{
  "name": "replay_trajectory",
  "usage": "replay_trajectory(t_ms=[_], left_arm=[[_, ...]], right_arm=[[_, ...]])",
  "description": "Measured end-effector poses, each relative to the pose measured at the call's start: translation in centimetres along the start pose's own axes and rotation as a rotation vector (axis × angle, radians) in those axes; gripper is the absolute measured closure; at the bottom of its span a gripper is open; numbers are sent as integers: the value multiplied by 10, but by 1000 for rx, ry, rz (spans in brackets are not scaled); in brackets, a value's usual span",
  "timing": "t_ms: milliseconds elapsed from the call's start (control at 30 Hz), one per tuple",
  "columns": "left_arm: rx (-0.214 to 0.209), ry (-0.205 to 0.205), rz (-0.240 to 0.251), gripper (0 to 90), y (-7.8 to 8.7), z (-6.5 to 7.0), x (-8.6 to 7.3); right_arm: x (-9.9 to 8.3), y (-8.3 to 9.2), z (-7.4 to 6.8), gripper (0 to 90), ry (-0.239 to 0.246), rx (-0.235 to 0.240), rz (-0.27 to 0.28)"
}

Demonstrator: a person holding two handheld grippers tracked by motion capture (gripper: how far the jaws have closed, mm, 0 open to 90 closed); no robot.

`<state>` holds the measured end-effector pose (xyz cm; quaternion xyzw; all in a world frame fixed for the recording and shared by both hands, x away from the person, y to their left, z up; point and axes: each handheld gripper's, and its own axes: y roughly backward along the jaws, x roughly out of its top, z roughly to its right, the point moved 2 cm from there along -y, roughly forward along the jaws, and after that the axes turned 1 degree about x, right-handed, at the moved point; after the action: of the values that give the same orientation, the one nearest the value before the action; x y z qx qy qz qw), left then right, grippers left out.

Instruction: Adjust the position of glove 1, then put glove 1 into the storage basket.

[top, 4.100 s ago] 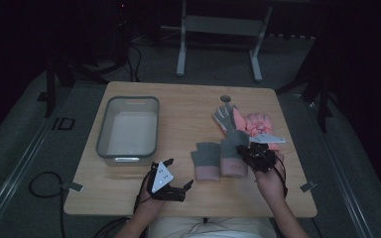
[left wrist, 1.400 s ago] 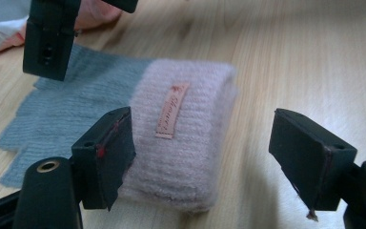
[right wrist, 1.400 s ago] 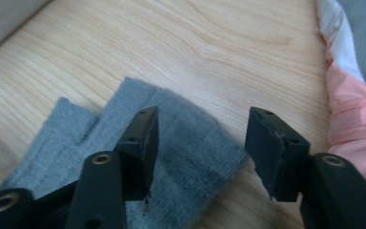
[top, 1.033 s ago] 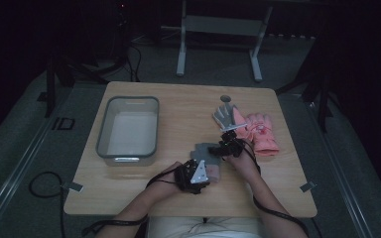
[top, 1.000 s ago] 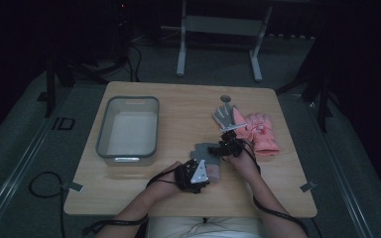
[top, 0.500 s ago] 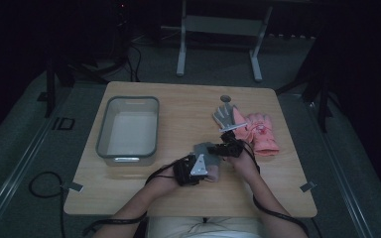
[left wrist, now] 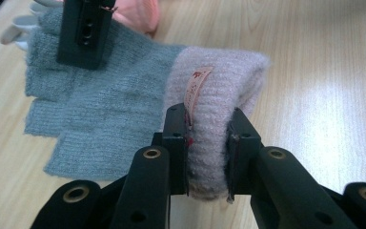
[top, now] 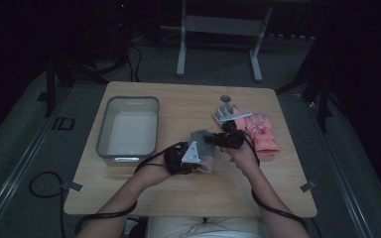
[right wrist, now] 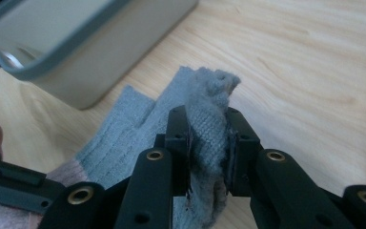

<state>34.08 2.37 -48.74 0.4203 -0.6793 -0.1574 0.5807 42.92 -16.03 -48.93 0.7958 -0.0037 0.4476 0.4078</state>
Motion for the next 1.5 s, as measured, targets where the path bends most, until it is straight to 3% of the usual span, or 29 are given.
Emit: replay_trajectory(t_ms=[467,900,1133,1267,1367,1500], left_arm=[[45,-12,-23,741,38,-24,0],[100,4,-38,741,76,-43,-18],[127,13,-68,741,96,-55,-40],[138,43,-84,740,113,-67,-64],[138,54,-98,740,118,-71,-74],[142,67,-140,740,130,-76,-97]], right_arm=[[45,-3,-24,753,38,3,16],[90,-19,-58,754,100,26,25],[114,-37,-83,754,144,54,30],[133,-59,-103,754,165,80,24],[138,-70,-112,755,169,90,17],[146,-97,-131,755,202,94,-7]])
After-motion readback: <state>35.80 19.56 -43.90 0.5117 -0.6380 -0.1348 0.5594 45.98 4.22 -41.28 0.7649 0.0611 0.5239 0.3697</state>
